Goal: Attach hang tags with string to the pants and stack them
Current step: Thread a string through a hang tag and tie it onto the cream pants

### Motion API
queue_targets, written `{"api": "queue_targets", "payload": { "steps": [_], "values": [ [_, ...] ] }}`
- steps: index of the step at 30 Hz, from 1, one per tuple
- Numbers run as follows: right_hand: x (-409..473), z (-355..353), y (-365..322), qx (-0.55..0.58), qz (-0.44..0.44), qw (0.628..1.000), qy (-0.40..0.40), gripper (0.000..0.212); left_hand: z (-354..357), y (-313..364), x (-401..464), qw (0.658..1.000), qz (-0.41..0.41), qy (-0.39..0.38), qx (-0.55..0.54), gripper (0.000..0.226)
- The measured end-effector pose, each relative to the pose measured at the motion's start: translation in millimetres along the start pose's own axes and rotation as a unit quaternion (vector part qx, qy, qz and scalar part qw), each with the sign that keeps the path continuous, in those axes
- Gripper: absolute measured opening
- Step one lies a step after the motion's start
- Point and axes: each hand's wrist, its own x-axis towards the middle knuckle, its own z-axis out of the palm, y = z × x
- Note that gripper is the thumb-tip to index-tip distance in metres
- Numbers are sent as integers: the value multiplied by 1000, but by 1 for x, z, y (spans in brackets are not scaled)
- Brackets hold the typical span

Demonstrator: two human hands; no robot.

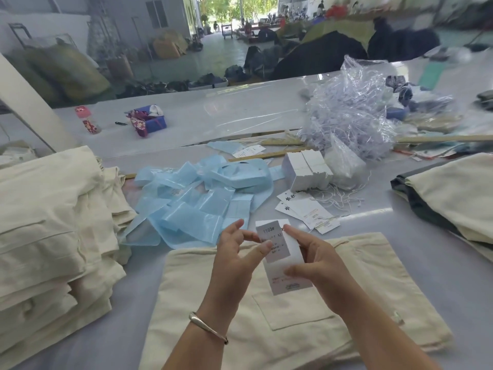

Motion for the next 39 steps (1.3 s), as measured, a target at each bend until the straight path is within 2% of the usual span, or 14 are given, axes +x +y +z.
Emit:
{"api": "queue_targets", "payload": {
  "steps": [7, 15, 20, 21, 24, 25, 27, 29, 33, 36, 39],
  "values": [
    [-4, 8, -7, -21, -15, 1000, -11, 89, 3, 1, -1, 1000, -17, -5, -9, 20],
    [-13, 12, -14, -6, -37, 999, -9, 87, 10, -6, 1, 995, 37, 9, 94, 35],
    [-16, 16, -13, 13, -65, 997, 26, 82, 19, -5, -10, 994, 56, 33, 92, 42],
    [-16, 16, -12, 17, -71, 997, 30, 81, 20, -4, -12, 995, 50, 30, 78, 50],
    [-17, 14, -8, 32, -85, 996, 25, 80, 18, -1, -12, 1000, -7, 4, 10, 94],
    [-17, 14, -7, 43, -88, 995, 24, 79, 18, 0, -13, 1000, -14, -7, -26, 98],
    [-17, 16, -5, 83, -88, 992, 42, 73, 21, 1, -15, 994, -10, -21, -104, 94],
    [-15, 19, -6, 145, -67, 984, 77, 64, 26, 2, -19, 990, -7, -22, -137, 91],
    [-7, 20, -11, 206, 29, 967, 144, 44, 31, -3, -22, 992, -8, -28, -120, 89],
    [-1, 11, -14, 180, 30, 962, 205, 34, 27, -8, -22, 995, -13, -36, -94, 82],
    [1, 5, -16, 182, 21, 955, 234, 20, 28, -13, -17, 994, -30, -54, -92, 65]
  ]
}}
